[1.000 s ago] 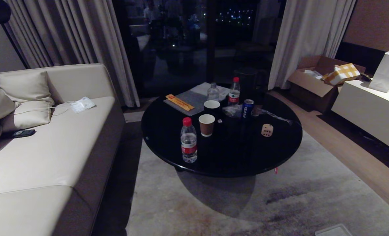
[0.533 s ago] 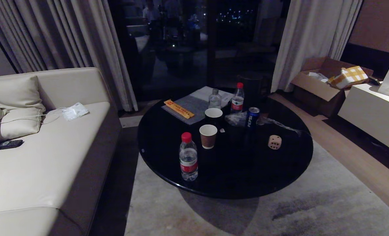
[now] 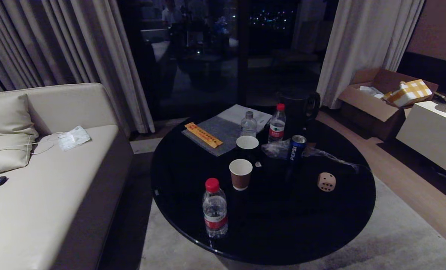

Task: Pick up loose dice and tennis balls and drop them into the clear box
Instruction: Pick up toys out of the box

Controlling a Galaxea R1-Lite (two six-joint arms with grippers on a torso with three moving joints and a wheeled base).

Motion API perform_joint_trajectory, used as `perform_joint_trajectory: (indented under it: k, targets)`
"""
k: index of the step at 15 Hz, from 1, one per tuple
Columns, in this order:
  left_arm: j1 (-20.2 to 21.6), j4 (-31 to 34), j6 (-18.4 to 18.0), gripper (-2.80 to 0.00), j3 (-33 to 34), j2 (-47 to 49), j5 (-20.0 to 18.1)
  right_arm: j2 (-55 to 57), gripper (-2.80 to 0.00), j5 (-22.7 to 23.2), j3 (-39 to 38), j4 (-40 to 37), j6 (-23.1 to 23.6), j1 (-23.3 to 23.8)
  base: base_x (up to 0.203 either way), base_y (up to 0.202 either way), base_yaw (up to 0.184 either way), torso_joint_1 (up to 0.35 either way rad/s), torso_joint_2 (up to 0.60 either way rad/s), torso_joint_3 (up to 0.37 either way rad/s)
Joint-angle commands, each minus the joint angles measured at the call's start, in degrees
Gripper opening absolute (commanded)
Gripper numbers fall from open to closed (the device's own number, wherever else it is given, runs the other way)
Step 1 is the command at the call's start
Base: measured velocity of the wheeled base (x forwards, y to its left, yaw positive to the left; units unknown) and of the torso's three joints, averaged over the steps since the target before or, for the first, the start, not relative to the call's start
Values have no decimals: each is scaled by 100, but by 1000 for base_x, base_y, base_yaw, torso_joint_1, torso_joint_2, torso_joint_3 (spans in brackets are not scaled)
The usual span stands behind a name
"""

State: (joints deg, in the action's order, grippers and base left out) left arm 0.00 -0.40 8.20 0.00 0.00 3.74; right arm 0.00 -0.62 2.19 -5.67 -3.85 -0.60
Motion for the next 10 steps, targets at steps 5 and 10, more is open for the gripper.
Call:
perform_joint_trajectory:
  k: [5, 10]
  targets:
    - [0, -4, 0, -280, 9, 0, 4, 9, -280, 1, 0, -4, -2, -2, 179, 0, -1, 2, 3, 3]
    - [0, -4, 6, -280, 9, 0, 4, 9, -280, 1, 0, -4, -2, -2, 22, 0, -1, 0, 2, 0]
